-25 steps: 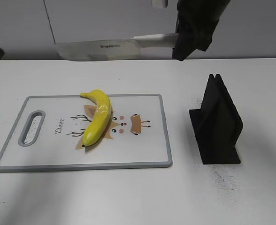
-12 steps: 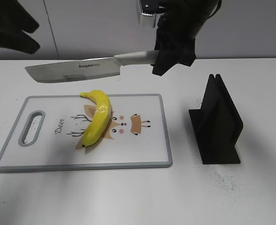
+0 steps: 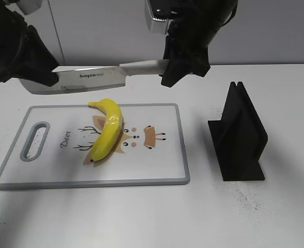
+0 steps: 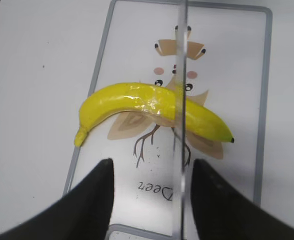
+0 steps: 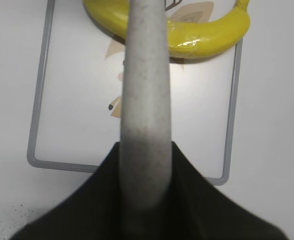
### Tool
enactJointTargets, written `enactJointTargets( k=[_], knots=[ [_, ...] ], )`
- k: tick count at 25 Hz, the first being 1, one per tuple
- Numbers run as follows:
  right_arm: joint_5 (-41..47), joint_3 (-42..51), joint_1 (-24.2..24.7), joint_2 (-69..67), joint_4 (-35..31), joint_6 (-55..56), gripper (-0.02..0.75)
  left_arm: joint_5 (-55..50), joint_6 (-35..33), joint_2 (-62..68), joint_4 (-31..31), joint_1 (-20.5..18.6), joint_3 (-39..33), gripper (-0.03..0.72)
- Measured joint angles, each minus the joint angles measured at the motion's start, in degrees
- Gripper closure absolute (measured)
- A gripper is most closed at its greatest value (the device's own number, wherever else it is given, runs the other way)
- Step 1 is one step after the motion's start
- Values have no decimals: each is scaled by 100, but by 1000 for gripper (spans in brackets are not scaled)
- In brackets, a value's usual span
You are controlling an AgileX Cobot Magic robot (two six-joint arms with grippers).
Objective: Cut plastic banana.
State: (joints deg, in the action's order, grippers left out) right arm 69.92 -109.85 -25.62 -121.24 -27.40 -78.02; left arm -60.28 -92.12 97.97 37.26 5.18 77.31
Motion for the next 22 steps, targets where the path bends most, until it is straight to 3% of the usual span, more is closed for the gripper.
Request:
enactJointTargets(
  k=[2, 6, 8, 17, 22],
  knots=[
    [-16, 0, 0, -25, -13, 0, 575, 58, 0, 44, 0, 0, 0, 315],
    [-143, 0, 5, -66, -54, 19, 575, 47, -4, 69, -20, 7, 0, 636],
    [-158, 0, 12, -72, -114, 27, 575, 40, -11, 99, -25, 7, 0, 690],
    [-195, -4, 22, -91, -46, 239, 575, 239, -86, 247, -37, 19, 7, 702],
    [-225, -11, 16, -493, 305, 470, 575, 542, -130, 884, 47, 103, 7, 702]
  ],
)
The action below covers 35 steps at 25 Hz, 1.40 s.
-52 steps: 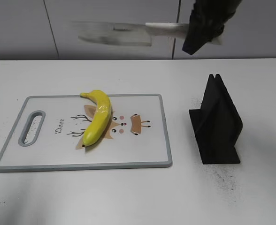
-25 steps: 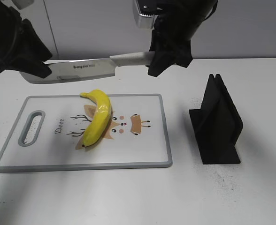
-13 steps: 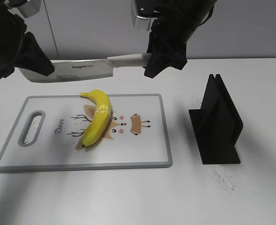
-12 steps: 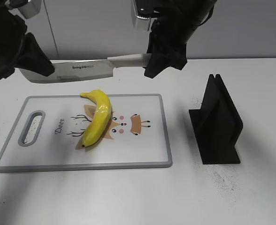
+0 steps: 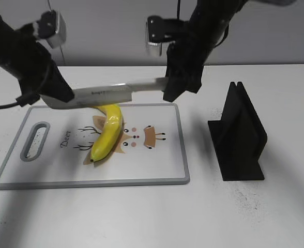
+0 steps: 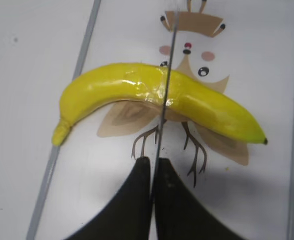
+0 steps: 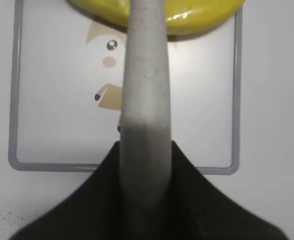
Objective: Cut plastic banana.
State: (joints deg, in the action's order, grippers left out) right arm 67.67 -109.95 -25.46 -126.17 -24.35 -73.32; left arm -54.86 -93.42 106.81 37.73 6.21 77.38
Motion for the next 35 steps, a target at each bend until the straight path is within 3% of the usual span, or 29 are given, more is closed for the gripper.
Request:
enactJointTargets(
  k=[5, 9, 17, 30, 32, 35],
  knots=[
    [-106, -43, -25, -1068, 447, 374, 573, 329, -70, 1195, 112, 153, 65, 697],
    [-45, -172, -124, -1099, 740, 560, 573, 343, -75, 1243, 67, 197, 153, 697],
    [75, -174, -165, -555, 821, 637, 573, 541, -13, 507, -218, 353, 26, 700],
    [270, -174, -193, 471, 746, 597, 573, -66, 52, -796, -255, 353, 26, 699],
    [270, -174, -193, 496, 721, 593, 573, -96, 72, -796, -239, 346, 26, 663],
    [270, -174, -193, 503, 671, 610, 574, -167, 95, -796, -87, 346, 26, 492]
  ],
)
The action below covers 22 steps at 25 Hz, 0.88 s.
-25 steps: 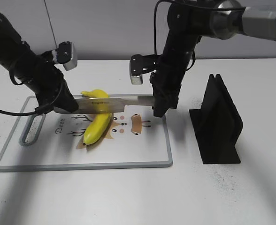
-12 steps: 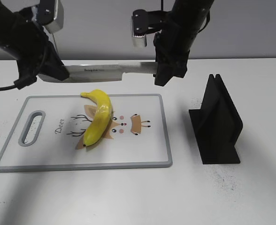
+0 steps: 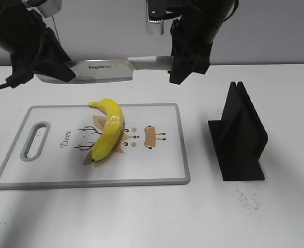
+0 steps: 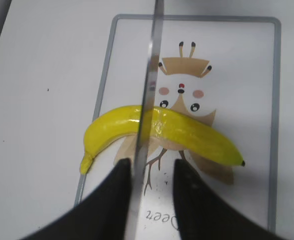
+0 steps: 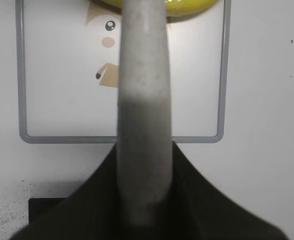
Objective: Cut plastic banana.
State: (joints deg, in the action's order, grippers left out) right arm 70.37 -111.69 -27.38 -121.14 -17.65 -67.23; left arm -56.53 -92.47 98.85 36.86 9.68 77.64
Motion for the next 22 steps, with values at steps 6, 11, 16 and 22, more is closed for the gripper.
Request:
enactJointTargets(
  k=[6, 11, 16, 22],
  knots=[
    [-23, 0, 0, 68, -5, 127, 575, 212, 448, -5, 434, 0, 0, 72],
    [-23, 0, 0, 205, 1, 368, 575, 292, 1293, -42, 372, 0, 0, 49],
    [-23, 0, 0, 437, 250, 1436, 575, 666, 3132, -303, -568, 0, 0, 49],
    [-18, 0, 0, 707, 1170, 3301, 575, 646, 5662, -815, -2175, 0, 0, 54]
  ],
)
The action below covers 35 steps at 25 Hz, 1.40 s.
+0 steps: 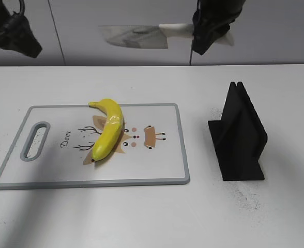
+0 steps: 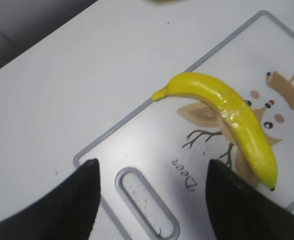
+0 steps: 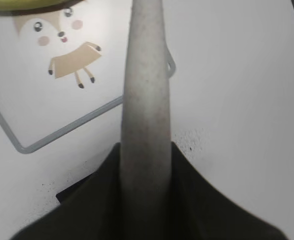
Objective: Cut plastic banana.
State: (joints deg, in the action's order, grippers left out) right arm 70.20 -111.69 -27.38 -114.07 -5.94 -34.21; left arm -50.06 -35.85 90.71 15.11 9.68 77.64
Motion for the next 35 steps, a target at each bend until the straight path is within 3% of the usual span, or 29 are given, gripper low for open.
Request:
enactJointTargets(
  k=[4, 8, 13, 20, 29, 35],
  knots=[
    [0, 78, 0, 193, 315, 1512, 575, -902, 1448, -131, -909, -62, 0, 65],
    [-5, 678, 0, 577, 337, 2839, 575, -1842, 2086, -160, -1100, -354, -177, 93],
    [-229, 2088, 0, 1441, 337, 3606, 575, -1936, 2204, -633, -1120, -639, -1081, 101],
    [-1203, 3863, 0, 2740, 413, 4357, 575, -1759, 2224, -2153, -1080, -673, -2482, 101],
    [-1740, 4981, 0, 3858, 663, 5284, 576, -1467, 2224, -4360, -1063, -673, -4054, 101],
    [-1820, 5391, 0, 4247, 689, 5645, 576, -1525, 2344, -6142, -1063, -673, -4648, 101]
  ],
)
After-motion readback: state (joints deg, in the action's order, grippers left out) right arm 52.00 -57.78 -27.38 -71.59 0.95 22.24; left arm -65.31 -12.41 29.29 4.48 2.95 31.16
